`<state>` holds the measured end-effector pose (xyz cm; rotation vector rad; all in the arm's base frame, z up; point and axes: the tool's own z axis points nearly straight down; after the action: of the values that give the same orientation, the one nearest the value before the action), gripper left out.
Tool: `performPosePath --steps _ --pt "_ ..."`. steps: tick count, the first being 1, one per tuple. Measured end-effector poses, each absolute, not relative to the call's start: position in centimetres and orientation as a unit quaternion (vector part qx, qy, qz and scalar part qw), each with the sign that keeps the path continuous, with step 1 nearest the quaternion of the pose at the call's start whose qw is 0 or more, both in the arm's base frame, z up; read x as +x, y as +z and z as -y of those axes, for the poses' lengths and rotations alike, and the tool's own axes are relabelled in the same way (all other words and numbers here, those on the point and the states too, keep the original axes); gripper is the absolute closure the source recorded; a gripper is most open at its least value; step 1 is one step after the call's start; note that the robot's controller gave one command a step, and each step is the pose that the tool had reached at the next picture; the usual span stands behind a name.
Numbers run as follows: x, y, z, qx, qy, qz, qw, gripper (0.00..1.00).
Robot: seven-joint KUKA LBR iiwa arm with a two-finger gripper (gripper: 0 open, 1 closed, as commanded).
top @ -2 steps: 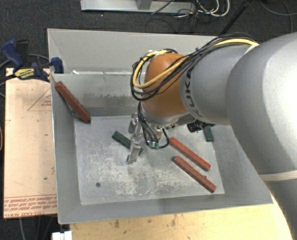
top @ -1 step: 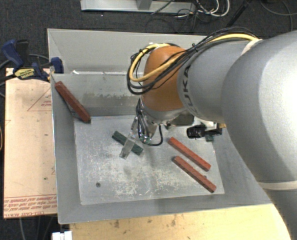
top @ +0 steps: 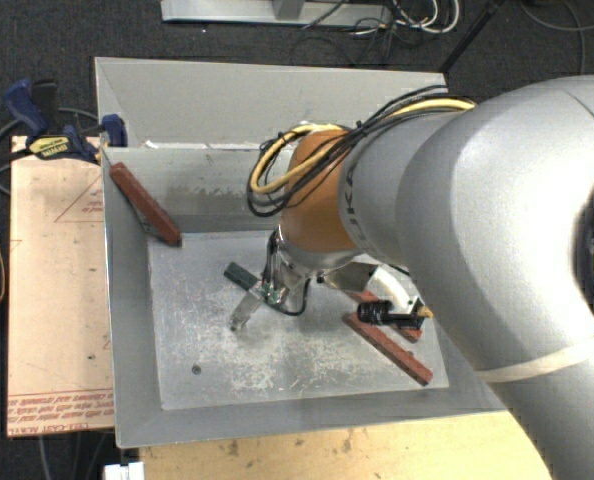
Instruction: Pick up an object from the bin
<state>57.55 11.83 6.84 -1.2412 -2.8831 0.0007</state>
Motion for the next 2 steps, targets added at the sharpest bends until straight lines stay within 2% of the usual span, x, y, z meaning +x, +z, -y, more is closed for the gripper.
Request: performPosePath --steps 1,2 --pt "57.58 6.85 -11.89 -0.394 0.0 0.919 0.0 0.0" --pt "57.68 7.03 -11.91 -0.393 -0.001 0.919 -0.001 1.0"
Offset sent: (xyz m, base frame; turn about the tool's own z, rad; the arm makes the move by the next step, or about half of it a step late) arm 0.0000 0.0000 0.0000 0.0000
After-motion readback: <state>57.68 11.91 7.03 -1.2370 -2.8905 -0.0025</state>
